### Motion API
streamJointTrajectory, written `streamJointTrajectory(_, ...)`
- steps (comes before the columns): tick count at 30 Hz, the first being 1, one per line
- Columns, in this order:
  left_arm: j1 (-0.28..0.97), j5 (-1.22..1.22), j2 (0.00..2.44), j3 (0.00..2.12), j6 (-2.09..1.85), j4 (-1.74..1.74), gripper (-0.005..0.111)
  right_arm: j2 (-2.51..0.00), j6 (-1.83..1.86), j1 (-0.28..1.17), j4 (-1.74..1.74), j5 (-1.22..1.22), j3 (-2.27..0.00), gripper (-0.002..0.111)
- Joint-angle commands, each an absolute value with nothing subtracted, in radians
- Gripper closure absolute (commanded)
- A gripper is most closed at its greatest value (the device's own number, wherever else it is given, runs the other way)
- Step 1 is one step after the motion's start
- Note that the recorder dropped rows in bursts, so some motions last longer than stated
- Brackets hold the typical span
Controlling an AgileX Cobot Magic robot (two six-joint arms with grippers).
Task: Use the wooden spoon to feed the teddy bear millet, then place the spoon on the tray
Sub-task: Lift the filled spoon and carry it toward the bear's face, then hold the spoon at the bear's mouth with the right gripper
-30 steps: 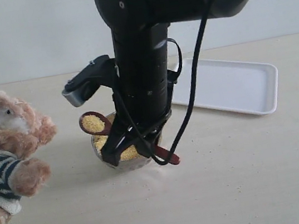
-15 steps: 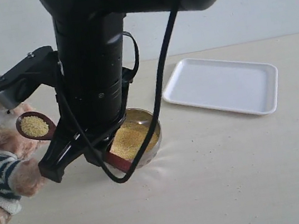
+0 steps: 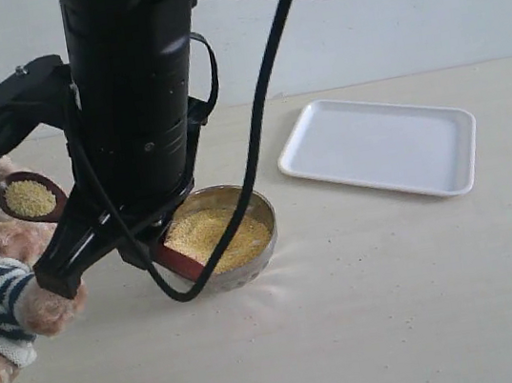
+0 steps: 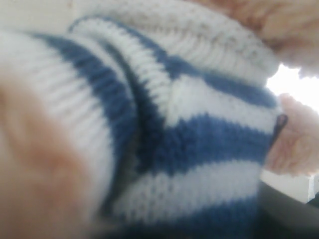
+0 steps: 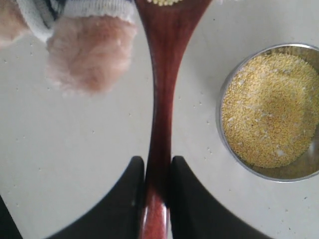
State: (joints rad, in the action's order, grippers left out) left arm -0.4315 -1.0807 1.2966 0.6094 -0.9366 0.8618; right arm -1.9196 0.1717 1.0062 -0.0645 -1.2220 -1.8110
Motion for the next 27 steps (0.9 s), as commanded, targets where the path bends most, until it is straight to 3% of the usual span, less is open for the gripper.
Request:
streamJointTrajectory(1, -0.433, -1.088, 1.281, 0.613, -0.936, 0.881, 0.100, -1.918, 0.175, 1.006, -0.056, -1.221, -1.851, 0.106)
streamJointTrajectory(19, -0.433, -1.088, 1.281, 0.613, -0.936, 0.881, 0.100, -2.098, 0.202, 1.047, -0.010, -1.221, -2.080, 0.106)
streamJointTrajectory(27, -0.433, -1.088, 1.281, 0.613, -0.936, 0.881, 0.100, -2.152, 0.192, 1.172, 0.465, -1.221, -2.093, 0.106)
